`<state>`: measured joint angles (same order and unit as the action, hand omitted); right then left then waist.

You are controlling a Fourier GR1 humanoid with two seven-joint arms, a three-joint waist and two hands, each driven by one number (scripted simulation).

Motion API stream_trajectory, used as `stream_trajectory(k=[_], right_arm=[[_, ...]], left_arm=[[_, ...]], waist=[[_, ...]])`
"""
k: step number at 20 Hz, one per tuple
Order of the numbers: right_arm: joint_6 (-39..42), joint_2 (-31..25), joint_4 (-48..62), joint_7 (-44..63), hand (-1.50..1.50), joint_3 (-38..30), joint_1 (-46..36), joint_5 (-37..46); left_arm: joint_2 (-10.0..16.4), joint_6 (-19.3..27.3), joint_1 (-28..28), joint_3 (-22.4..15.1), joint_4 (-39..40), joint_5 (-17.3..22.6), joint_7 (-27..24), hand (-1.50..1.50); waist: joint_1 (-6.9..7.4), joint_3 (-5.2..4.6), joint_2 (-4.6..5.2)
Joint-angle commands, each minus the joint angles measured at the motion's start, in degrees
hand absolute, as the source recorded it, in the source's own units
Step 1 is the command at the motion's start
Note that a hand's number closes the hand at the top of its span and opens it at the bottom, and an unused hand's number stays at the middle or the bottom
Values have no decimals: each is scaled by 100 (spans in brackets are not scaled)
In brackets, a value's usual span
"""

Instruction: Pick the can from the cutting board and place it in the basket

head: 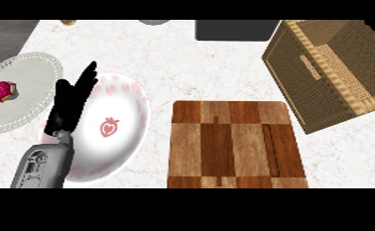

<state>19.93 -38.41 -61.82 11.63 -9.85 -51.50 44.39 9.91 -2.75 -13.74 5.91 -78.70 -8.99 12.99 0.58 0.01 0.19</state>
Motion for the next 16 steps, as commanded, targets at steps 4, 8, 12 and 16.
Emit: stream_trajectory(k=[4, 8, 12, 16], right_arm=[[-666, 69, 1394, -857, 150, -90, -37, 209], [-567, 447, 1621, -352, 150, -411, 37, -134], [-823, 649, 1917, -653, -150, -597, -62, -367], [-1408, 526, 2370, -1327, -150, -853, -6, -463]], left_arm=[[-31, -50, 98, -84, -148, -25, -24, 0], [-69, -27, 178, -45, -177, 25, 43, 0], [48, -36, -175, 71, 229, -4, -150, 0], [-11, -8, 60, 0, -45, -36, -73, 0]], waist=[[67, 2, 16], [45, 1, 4], [11, 0, 8], [37, 2, 13]])
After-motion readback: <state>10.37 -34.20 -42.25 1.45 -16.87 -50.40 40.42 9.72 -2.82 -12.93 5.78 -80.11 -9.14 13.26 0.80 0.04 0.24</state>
